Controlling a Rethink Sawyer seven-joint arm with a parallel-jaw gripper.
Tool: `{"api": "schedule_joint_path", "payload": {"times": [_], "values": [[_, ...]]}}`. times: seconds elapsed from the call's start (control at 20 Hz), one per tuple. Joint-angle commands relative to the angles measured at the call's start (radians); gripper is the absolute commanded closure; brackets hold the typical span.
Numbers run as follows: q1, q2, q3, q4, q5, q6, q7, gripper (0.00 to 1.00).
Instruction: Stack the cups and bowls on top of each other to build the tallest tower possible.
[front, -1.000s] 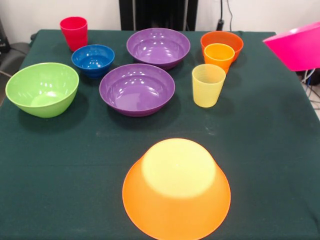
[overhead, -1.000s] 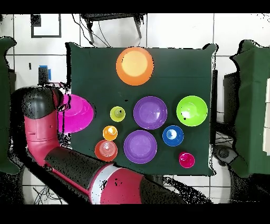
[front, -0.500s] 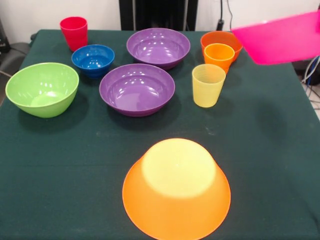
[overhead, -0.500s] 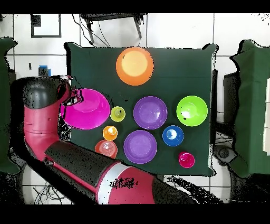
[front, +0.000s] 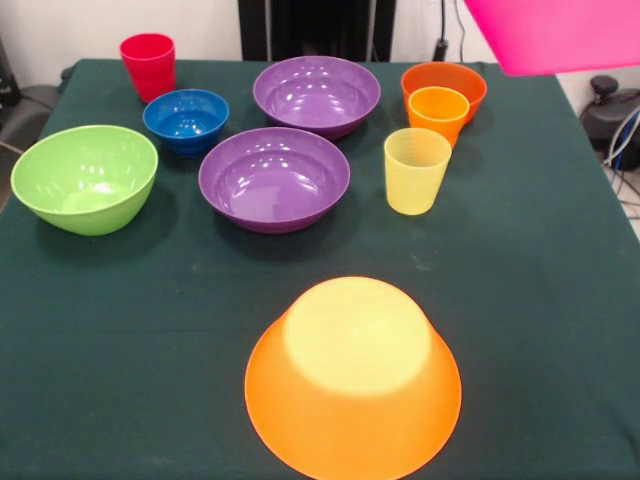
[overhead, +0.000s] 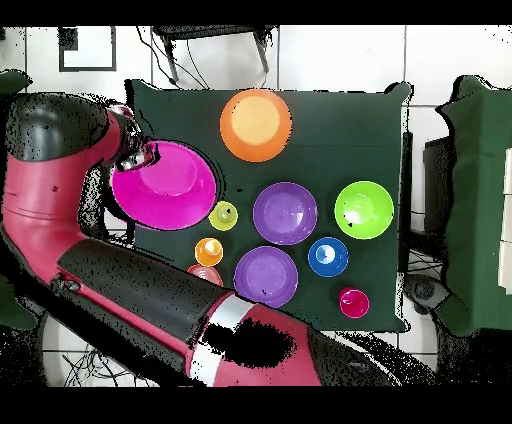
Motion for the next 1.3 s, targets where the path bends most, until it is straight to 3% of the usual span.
{"api": "schedule_joint_path", "payload": {"times": [0.05, 0.5, 0.85, 1.2, 1.3], "values": [[-0.007, 0.111, 0.001, -0.147, -0.069, -0.081, -0.455, 1.0], [0.079, 0.315, -0.131, -0.398, -0.375, -0.197, -0.753, 1.0], [0.145, 0.422, -0.183, -0.592, -0.538, -0.241, -0.921, 1.0], [0.168, 0.477, -0.165, -0.723, -0.564, -0.317, -1.092, 1.0], [0.178, 0.492, -0.173, -0.754, -0.601, -0.311, -1.129, 1.0]]}}
